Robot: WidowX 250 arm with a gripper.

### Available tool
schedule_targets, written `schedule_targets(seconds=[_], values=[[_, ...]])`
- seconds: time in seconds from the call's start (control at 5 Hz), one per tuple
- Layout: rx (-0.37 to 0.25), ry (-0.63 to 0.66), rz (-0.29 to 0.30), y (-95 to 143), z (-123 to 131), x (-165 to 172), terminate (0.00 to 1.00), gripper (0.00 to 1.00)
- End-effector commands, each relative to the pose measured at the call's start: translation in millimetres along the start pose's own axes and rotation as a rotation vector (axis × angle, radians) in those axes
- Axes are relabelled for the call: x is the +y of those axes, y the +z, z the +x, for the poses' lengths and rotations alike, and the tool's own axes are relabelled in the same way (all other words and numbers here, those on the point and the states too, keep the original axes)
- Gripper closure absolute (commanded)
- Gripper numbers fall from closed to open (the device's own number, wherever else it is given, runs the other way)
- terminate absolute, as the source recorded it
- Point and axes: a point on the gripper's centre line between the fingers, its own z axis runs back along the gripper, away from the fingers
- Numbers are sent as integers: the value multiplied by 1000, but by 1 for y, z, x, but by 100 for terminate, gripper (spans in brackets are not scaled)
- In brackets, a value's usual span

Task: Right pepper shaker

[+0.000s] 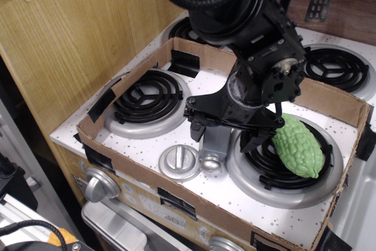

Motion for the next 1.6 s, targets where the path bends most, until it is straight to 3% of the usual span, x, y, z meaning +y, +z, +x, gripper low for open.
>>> schedule_targets(seconds=[0.0,0.2,0.4,0.8,1.0,1.2,1.4], values=[[-5,25,-32,-12,-8,8,0,0],[4,15,-47,-18,-6,8,0,0],[4,-2,-44,-18,0,8,0,100],[8,-3,-60,-8,9,4,0,100],[108,9,-80,7,19,6,0,100],[252,67,-110,27,30,10,0,100],[353,98,-102,38,43,15,0,100]])
